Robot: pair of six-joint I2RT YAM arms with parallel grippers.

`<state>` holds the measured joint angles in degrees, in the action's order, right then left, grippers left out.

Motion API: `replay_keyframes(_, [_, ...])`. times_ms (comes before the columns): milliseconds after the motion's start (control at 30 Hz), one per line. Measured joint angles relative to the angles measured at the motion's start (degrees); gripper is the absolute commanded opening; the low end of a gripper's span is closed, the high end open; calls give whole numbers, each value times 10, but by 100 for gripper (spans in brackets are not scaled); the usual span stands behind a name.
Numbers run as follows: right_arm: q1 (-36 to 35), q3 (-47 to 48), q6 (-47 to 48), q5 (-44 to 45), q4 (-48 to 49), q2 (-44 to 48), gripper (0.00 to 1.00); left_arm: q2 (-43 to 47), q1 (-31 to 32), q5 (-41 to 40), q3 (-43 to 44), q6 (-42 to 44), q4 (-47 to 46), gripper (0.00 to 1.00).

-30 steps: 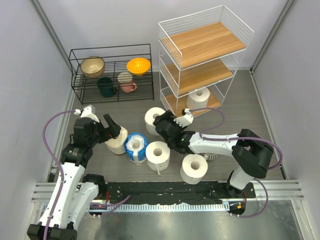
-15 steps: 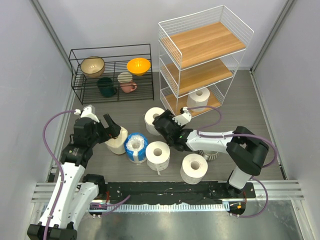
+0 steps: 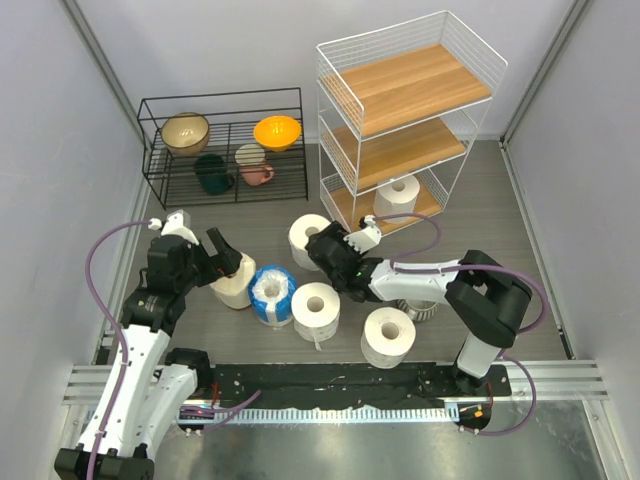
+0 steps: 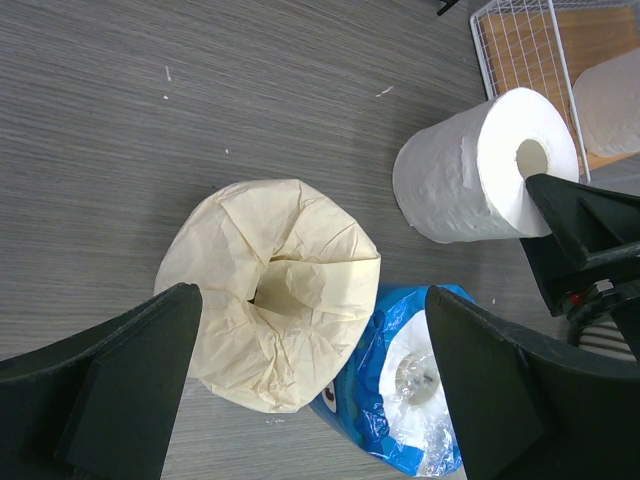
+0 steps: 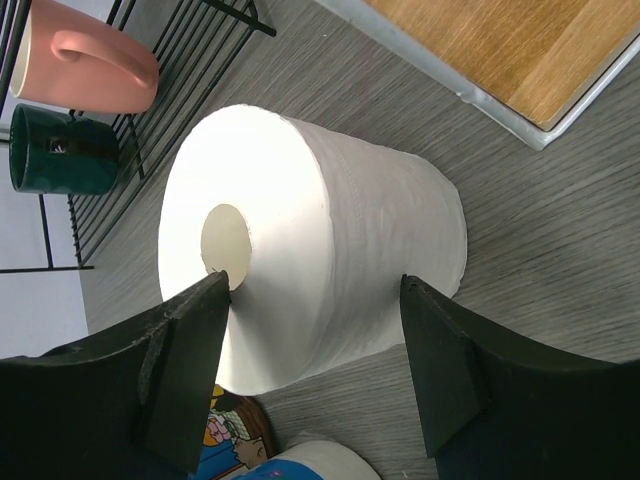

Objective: Place and organize the paper towels onto the shelf

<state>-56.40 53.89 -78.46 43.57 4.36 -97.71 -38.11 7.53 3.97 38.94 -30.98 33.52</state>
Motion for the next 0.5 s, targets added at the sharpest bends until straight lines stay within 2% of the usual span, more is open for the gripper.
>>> replay_keyframes(500, [3,-37,-25,0,76,-7,77,0,0,0,0,0,0,100])
